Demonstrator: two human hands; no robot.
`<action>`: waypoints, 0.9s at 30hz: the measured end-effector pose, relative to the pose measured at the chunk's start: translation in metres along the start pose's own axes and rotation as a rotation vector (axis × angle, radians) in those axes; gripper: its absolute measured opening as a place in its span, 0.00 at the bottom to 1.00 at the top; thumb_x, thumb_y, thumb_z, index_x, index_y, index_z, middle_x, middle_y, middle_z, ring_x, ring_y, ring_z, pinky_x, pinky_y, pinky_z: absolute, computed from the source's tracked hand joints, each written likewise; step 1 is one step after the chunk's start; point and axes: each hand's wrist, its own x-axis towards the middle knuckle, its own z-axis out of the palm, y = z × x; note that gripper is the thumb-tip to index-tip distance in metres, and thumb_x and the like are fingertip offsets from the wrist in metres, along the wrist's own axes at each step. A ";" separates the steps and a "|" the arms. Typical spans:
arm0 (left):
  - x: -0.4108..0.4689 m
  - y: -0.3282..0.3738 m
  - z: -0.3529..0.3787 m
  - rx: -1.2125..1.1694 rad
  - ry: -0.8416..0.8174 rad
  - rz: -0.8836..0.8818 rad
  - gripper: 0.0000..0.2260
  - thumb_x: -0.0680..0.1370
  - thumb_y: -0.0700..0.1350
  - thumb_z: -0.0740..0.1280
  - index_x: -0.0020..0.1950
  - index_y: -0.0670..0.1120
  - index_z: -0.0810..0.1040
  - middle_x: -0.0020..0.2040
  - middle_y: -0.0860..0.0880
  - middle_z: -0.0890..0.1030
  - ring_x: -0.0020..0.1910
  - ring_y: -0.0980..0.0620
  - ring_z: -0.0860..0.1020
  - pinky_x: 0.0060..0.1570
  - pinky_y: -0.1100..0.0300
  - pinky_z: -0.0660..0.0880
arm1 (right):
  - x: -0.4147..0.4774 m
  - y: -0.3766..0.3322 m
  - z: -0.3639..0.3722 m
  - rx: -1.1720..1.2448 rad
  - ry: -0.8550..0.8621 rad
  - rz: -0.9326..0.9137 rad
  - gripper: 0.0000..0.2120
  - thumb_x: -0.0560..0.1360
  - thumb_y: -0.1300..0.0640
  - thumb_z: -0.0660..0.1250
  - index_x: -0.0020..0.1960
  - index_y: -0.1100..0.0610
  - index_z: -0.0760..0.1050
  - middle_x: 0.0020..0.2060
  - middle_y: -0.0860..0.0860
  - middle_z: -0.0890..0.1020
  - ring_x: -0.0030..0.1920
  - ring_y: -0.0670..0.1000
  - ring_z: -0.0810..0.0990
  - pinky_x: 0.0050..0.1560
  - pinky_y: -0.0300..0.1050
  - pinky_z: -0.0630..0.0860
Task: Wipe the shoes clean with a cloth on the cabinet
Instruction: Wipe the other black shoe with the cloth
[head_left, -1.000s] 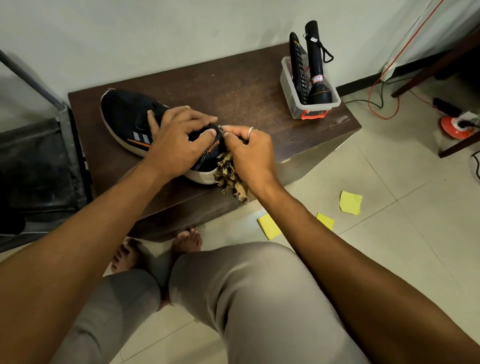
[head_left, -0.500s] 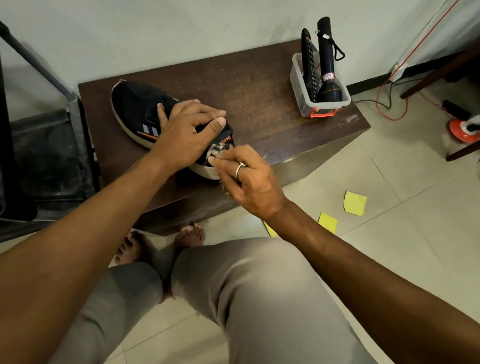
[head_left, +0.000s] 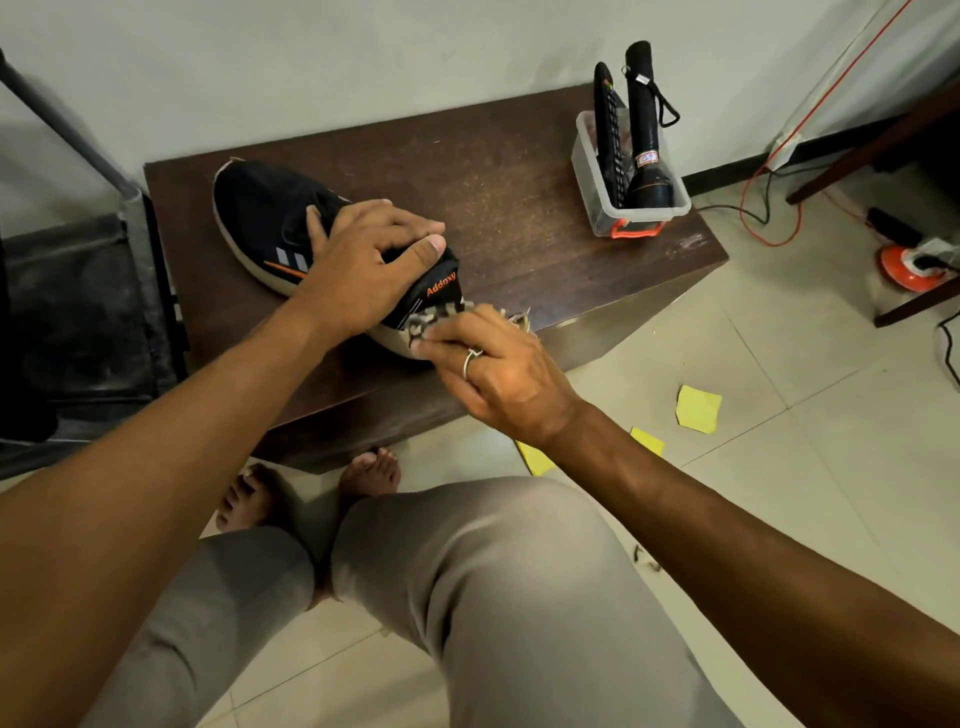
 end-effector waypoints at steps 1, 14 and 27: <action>0.000 0.000 -0.001 -0.001 -0.006 0.001 0.14 0.84 0.57 0.61 0.65 0.58 0.81 0.61 0.66 0.72 0.77 0.56 0.60 0.74 0.40 0.30 | 0.007 -0.001 0.000 -0.018 0.039 -0.007 0.07 0.80 0.65 0.70 0.56 0.65 0.84 0.50 0.59 0.84 0.45 0.58 0.81 0.44 0.51 0.78; 0.008 0.000 -0.009 -0.043 -0.138 -0.050 0.11 0.82 0.62 0.61 0.62 0.65 0.79 0.65 0.68 0.75 0.75 0.61 0.60 0.75 0.36 0.32 | 0.027 -0.011 0.005 -0.121 0.049 -0.104 0.09 0.83 0.64 0.66 0.53 0.65 0.85 0.50 0.58 0.85 0.46 0.56 0.79 0.51 0.45 0.74; 0.001 0.025 -0.001 0.273 0.015 -0.308 0.29 0.80 0.72 0.50 0.73 0.59 0.72 0.83 0.49 0.54 0.82 0.41 0.40 0.71 0.32 0.30 | 0.011 0.003 -0.028 0.347 0.338 0.764 0.16 0.78 0.64 0.71 0.66 0.60 0.80 0.60 0.54 0.80 0.62 0.47 0.79 0.66 0.42 0.75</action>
